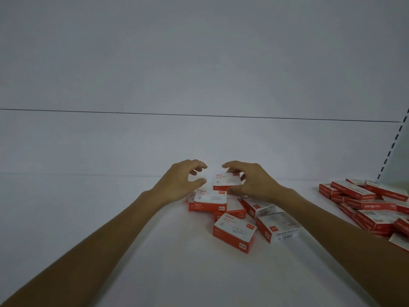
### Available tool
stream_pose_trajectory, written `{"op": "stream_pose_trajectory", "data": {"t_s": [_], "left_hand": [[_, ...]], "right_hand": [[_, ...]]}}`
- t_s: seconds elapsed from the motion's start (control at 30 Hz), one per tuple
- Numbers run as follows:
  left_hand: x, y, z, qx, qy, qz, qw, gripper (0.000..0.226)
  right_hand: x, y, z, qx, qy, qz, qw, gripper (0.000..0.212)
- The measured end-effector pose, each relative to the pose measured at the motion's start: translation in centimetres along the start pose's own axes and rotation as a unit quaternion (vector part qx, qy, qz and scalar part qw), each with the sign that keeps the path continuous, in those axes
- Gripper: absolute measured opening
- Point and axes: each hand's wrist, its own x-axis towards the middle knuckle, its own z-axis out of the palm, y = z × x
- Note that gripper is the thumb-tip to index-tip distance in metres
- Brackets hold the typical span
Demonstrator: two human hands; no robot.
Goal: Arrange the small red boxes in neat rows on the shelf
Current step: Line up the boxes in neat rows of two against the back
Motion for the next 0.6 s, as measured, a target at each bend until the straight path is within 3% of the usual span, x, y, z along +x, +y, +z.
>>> {"op": "stream_pose_trajectory", "data": {"t_s": [0.1, 0.23, 0.53, 0.6], "left_hand": [[0.4, 0.2, 0.4, -0.01, 0.017, -0.004, 1.0, 0.051], [0.4, -0.5, 0.5, -0.018, 0.041, -0.009, 0.999, 0.054], [0.0, -2.2, 0.1, 0.011, 0.061, -0.065, 0.996, 0.059], [-0.1, -2.6, 0.1, 0.032, 0.056, -0.086, 0.994, 0.047]], "right_hand": [[0.8, -1.3, 0.8, -0.011, 0.059, -0.037, 0.998, 0.064], [1.8, -2.5, 1.5, -0.009, 0.103, -0.09, 0.991, 0.054], [3.9, -1.8, 2.6, -0.044, 0.018, -0.04, 0.998, 0.041], [4.6, -1.3, 3.1, -0.045, -0.012, 0.004, 0.999, 0.036]]}}
